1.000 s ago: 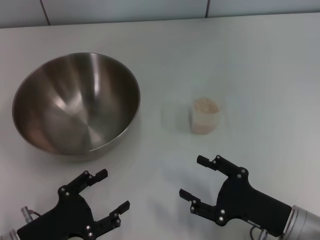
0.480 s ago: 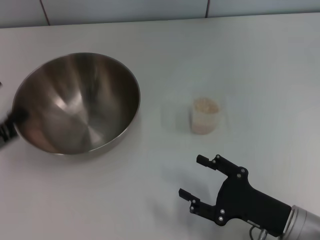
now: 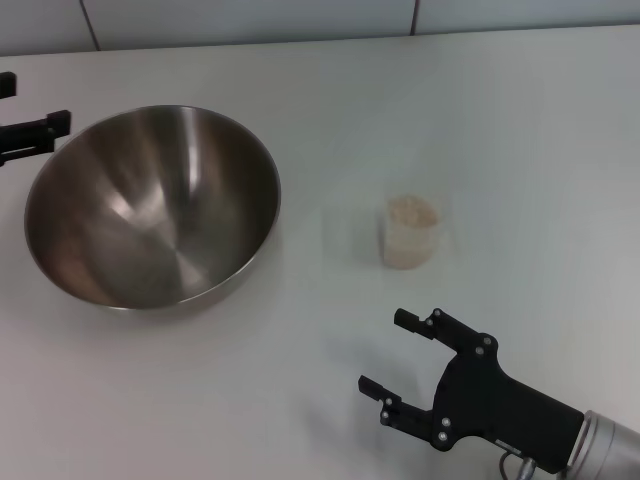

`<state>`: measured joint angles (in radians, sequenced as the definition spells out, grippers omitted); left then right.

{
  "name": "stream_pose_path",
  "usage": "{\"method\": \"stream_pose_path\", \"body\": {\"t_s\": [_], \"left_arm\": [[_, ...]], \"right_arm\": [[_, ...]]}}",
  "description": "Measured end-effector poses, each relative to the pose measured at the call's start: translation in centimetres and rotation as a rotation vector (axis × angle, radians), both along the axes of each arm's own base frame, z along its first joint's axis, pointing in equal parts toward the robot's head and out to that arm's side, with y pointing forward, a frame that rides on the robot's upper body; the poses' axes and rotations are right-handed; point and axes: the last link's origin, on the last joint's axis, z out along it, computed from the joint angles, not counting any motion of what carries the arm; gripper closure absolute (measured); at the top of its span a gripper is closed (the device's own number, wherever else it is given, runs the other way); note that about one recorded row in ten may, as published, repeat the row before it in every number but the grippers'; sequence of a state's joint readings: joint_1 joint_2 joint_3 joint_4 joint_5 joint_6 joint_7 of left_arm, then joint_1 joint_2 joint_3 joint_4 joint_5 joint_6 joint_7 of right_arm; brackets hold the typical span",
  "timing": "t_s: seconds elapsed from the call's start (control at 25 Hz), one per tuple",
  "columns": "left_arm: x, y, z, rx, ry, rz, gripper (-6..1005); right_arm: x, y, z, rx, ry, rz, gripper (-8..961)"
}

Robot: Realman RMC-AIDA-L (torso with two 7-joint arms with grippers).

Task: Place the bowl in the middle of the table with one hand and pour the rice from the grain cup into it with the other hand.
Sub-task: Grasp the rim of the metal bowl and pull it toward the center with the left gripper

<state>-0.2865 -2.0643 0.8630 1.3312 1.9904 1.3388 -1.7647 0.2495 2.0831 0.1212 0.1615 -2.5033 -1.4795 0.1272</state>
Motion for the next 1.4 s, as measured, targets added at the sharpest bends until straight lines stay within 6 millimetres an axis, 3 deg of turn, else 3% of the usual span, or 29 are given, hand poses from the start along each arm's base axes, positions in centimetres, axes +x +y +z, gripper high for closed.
{"method": "stream_pose_path", "body": {"t_s": [0.32,0.56,1.32,1.4], "left_arm": [[1.7,4.5,-2.5,-0.127,0.24,0.119,305],[1.3,6.2,-4.6,-0.185,0.35,0.16,321],[0.8,6.6,-5.9,-0.224,0.464,0.162,372],[1.0,6.7,-6.0,-0.23,0.468,0.155,471]], "right_arm": [[0.0,0.0,0.0,0.002,0.001,0.001,191],[0.0,-0.1,0.1,0.002,0.004,0.003,191],[-0.1,0.0,0.2,0.005,0.008,0.009,191],[-0.1,0.0,0.2,0.006,0.011,0.011,191]]}}
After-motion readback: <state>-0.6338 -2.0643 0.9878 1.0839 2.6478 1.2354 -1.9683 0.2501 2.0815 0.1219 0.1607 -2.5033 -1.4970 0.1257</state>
